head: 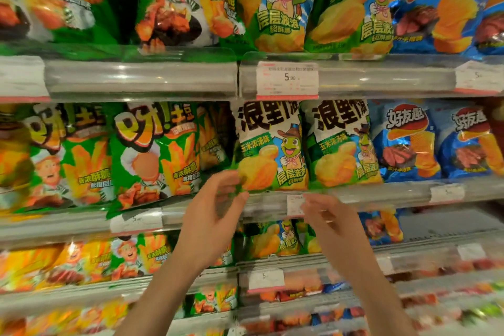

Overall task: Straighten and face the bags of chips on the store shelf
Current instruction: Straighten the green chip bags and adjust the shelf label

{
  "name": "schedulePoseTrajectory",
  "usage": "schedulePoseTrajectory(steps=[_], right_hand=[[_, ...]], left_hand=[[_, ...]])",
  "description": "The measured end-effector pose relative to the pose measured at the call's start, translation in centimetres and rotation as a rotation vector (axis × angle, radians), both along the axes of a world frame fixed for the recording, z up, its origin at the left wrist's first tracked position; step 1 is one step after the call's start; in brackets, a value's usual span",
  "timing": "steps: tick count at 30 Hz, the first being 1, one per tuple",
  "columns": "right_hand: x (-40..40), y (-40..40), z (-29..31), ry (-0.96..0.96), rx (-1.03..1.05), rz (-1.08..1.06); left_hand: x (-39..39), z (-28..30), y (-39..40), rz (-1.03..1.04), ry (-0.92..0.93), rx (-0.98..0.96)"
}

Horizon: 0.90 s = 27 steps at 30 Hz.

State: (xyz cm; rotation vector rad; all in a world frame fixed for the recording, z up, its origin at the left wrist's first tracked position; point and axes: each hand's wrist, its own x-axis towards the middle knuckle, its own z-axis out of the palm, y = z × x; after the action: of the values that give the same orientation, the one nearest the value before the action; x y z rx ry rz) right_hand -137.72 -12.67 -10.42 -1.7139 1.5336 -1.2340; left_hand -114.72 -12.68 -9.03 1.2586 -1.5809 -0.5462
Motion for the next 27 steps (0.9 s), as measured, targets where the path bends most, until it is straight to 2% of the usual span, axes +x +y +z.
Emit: schedulePoseTrajectory(steps=[8, 15, 22, 27], right_hand=[[0.2, 1.5, -1.5, -0.06, 0.055, 0.079], [2.1, 0.1, -0.9, -0.144, 0.094, 0.158], [4.8, -0.2, 0.8, -0.134, 0.081, 0.196], [9.3, -0.6, 2.5, -0.144, 0.009, 0.241]], left_hand=[[2.2, -0.8, 3.4, 0.073, 0.138, 0.104], [4.0, 0.3, 5.5, 0.198, 0.149, 0.056], [7.0, 0.8, 5.0, 0.393, 0.136, -0.128], [9.8, 1.0, 2.8, 0.532, -0.041, -0.287]])
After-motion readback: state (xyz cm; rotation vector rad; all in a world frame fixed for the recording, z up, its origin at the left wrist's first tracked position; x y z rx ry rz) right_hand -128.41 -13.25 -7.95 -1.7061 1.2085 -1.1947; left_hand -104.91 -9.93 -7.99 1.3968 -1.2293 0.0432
